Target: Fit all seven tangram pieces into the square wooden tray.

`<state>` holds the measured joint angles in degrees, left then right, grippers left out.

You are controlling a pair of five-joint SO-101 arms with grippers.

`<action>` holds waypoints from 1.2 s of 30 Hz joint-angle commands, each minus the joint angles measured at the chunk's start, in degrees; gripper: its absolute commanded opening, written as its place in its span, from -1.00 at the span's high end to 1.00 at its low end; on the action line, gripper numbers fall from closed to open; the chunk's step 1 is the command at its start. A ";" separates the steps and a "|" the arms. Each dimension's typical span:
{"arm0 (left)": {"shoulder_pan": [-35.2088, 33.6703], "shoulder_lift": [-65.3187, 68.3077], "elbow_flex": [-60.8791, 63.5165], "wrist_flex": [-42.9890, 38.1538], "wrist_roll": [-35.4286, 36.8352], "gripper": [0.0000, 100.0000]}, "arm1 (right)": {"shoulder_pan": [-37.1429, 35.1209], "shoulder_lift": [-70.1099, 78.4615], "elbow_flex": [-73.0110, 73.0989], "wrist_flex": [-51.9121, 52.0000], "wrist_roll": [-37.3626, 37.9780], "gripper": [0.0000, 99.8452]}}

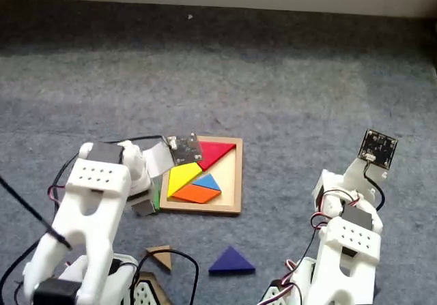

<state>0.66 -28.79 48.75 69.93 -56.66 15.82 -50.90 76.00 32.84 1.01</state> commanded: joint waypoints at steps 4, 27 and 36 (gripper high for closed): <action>-0.66 15.69 -9.98 2.11 0.00 0.44 | -0.48 -0.84 -0.22 -1.63 0.70 0.84; -1.98 27.12 -9.54 -6.86 0.35 0.81 | -0.48 -0.84 -0.13 -1.63 0.70 0.84; -1.98 23.87 -10.77 -3.52 6.59 0.84 | -0.48 -0.84 -0.13 -1.63 0.79 0.84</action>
<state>-0.92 -1.63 40.84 63.69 -53.49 15.82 -50.90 76.00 32.84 1.01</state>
